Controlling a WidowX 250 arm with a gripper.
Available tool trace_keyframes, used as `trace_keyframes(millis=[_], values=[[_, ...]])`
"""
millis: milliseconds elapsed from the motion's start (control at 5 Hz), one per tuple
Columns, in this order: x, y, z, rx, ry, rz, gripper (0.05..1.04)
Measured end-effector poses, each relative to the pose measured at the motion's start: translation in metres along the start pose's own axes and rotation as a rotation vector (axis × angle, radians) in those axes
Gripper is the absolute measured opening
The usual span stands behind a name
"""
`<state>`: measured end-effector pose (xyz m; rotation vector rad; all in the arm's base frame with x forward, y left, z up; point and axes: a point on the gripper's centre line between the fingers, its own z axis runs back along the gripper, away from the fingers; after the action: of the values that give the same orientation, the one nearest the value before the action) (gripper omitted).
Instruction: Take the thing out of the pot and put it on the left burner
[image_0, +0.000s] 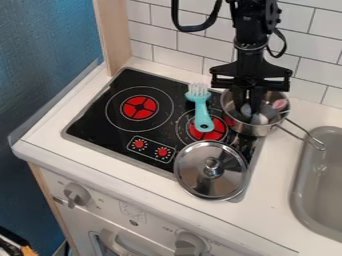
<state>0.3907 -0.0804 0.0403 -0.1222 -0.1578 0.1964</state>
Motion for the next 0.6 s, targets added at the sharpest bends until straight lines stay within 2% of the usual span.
trace_keyframes(millis=[200, 400, 600], values=[[0.006, 0.01, 0.019, -0.053, -0.044, 0.064, 0.122], [0.017, 0.026, 0.05, -0.09, -0.124, 0.128, 0.122], [0.023, 0.053, 0.073, -0.069, -0.178, 0.212, 0.121]])
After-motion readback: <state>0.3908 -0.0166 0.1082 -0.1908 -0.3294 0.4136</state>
